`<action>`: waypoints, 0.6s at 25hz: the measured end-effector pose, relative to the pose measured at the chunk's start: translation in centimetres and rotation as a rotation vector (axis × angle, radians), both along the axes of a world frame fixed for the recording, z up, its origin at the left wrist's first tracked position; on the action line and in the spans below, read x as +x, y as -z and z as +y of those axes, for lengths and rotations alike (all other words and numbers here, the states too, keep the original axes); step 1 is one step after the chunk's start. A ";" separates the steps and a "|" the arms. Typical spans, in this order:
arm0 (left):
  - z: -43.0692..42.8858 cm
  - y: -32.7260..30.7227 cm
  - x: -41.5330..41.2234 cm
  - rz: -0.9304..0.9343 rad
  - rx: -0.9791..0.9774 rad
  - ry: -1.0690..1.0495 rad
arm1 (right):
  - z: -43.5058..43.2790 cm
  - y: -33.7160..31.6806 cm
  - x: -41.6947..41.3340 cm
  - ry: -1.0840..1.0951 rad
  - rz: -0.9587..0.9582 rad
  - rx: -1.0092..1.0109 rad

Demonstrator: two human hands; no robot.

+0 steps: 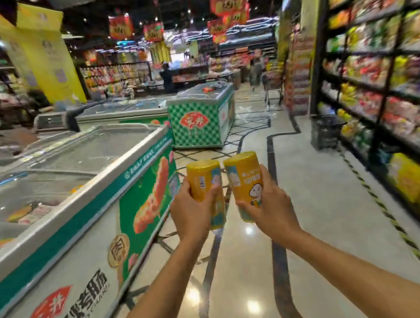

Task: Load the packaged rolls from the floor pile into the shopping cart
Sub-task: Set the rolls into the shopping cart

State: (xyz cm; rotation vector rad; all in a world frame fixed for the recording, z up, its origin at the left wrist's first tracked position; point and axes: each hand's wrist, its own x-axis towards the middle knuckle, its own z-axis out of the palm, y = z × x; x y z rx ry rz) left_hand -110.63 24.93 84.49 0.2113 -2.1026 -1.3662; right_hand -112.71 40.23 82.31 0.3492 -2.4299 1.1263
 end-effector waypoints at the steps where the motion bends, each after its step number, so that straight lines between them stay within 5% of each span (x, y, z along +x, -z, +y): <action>1: 1.6 -0.7 -0.1 0.010 0.008 0.044 | 1.8 -0.7 0.9 0.068 -0.001 0.001; 7: 13.1 -2.2 5.4 0.007 0.030 0.527 | 13.2 -1.6 14.3 0.532 0.009 -0.022; 15: 30.4 -2.7 22.8 -0.029 0.005 1.197 | 25.9 -1.0 40.8 1.159 0.017 0.026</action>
